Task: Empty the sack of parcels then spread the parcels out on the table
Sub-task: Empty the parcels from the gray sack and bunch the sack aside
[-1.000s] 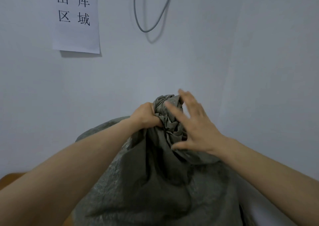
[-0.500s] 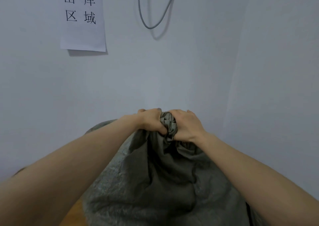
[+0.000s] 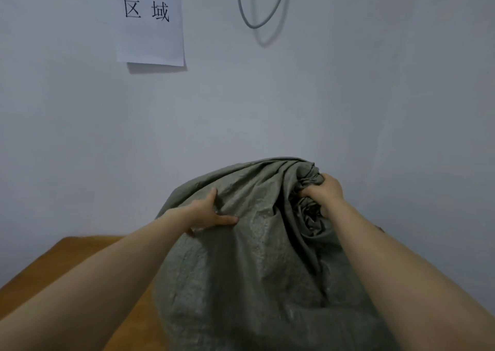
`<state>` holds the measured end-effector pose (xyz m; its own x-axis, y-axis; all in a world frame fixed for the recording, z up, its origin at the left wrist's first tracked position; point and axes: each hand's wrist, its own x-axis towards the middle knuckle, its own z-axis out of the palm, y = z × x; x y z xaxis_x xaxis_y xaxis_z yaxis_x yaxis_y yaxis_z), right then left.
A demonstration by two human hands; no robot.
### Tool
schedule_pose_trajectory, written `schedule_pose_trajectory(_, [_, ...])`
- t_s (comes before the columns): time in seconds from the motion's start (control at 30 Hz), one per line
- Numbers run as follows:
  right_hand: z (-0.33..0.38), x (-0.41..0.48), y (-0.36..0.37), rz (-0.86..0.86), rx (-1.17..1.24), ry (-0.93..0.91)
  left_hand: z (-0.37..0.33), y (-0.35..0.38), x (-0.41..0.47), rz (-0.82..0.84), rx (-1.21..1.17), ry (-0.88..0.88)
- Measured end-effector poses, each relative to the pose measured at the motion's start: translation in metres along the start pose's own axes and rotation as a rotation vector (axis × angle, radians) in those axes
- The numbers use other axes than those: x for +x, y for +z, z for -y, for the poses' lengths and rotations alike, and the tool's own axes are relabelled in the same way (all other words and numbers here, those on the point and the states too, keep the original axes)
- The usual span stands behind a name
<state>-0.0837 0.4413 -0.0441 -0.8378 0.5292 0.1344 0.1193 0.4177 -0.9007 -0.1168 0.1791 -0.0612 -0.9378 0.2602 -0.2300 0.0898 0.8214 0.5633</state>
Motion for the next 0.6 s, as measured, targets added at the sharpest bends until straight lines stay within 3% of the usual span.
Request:
schedule_pose_trajectory(0.17, [0.003,0.004,0.009,-0.023,0.365,0.12,-0.008,0.004,0.011,-0.224,0.18,0.089])
schedule_pose_trajectory(0.43, [0.065,0.017,-0.004,-0.203,0.557,0.002,-0.04,-0.026,0.024,-0.554,-0.396,0.124])
schedule_pose_trajectory(0.6, [0.089,0.025,-0.019,-0.292,0.641,-0.064,-0.063,-0.063,0.027,-0.775,-0.529,0.24])
